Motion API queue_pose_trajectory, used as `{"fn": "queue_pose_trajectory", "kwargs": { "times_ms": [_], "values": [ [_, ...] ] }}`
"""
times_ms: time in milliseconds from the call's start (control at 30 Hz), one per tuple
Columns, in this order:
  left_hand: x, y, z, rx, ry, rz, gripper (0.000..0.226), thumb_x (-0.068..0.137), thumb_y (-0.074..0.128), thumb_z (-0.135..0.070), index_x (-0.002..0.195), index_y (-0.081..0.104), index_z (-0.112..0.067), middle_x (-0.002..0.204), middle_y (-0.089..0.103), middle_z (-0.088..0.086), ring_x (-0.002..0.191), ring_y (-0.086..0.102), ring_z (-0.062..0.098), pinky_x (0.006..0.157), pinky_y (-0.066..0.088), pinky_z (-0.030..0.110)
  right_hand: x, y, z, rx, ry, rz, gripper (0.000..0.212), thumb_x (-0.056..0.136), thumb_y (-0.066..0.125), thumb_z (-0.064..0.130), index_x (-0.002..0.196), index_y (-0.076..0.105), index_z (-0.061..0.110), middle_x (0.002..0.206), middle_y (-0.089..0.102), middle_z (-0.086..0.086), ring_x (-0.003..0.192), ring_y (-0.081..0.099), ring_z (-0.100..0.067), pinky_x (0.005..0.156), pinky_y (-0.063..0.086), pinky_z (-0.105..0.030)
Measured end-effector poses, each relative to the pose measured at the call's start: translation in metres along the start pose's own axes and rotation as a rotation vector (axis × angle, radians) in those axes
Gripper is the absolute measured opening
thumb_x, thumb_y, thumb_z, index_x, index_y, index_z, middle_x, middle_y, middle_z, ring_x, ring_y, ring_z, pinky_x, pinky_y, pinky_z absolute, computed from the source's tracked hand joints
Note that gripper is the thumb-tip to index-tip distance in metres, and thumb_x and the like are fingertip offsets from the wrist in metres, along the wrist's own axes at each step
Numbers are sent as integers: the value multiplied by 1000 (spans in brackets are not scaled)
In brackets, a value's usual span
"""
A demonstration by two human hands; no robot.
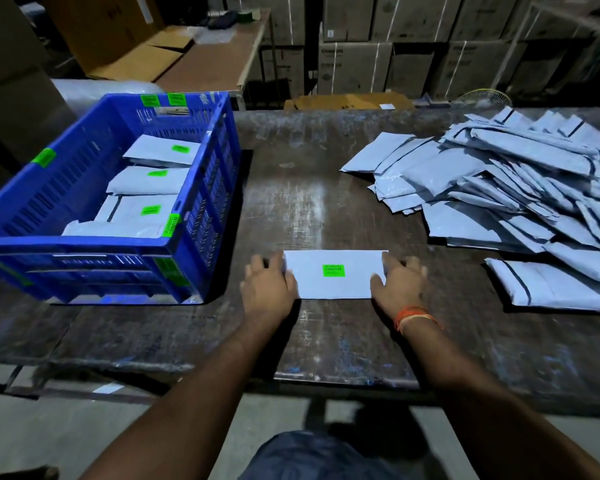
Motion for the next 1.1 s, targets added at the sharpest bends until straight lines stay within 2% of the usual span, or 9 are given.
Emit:
{"fn": "queue_pose_trajectory", "kwargs": {
  "times_ms": [200,300,367,433,533,633,733,900,1100],
  "values": [
    [14,15,-11,-443,-169,105,42,82,74,-21,121,62,-31,121,48,9,102,57,22,98,48,26,13,-1,2,310,-8,74,56,77,75,14,131,63,19,120,54,-20,104,58,-28,95,41,-19],
    [19,20,-9,-730,-218,141,22,83,74,-6,94,70,-25,107,66,2,88,63,14,88,55,29,14,-3,0,576,28,122,43,72,69,-7,108,72,16,102,70,-14,61,61,-11,61,49,-16],
    [20,19,-11,-878,-243,215,21,87,70,1,86,71,-20,90,69,7,70,58,14,68,51,27,14,-4,-1,788,37,193,38,73,67,-14,94,74,17,88,70,-13,45,50,-7,51,42,-19],
    [25,7,-16,-982,-260,255,22,89,69,3,89,72,-19,79,67,13,59,56,15,58,48,23,17,-13,-1,887,-6,217,33,76,70,-14,91,76,15,74,66,-4,47,46,-6,54,40,-20],
    [37,-28,-25,-1066,-213,261,18,91,68,3,100,72,-12,84,69,16,68,62,20,61,53,23,30,-39,7,952,-82,211,24,79,75,-6,98,77,10,63,58,8,53,43,-4,55,40,-19],
    [51,-79,-31,-1090,-177,226,17,93,68,-1,104,73,-14,77,72,4,58,64,8,48,49,18,48,-69,33,1043,-130,232,23,82,76,0,103,77,8,84,69,-9,72,59,-14,69,50,-25],
    [71,-138,-24,-1129,-117,186,18,92,69,-2,103,74,-16,76,72,3,61,64,9,53,53,19,60,-104,81,1097,-231,228,24,83,76,2,107,75,5,106,73,-15,89,64,-15,87,51,-28],
    [110,-231,26,-1075,-44,80,22,93,67,-4,112,72,-15,73,68,-1,54,57,3,49,48,16,69,-137,187,1117,-342,312,21,85,75,8,106,76,10,109,73,-17,89,64,-11,69,53,-20],
    [169,-290,134,-1047,-87,-5,17,94,67,-6,108,72,-13,79,60,6,64,43,12,57,39,21,75,-119,330,1054,-357,330,17,86,72,2,101,74,8,73,63,-3,57,52,-9,43,42,-15]
  ]
}}
Point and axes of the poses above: each hand's wrist, its own x-axis towards the middle knuckle, its own y-axis out of the palm, z = x × y, the point moved 5 cm from there along x, towards the middle knuckle
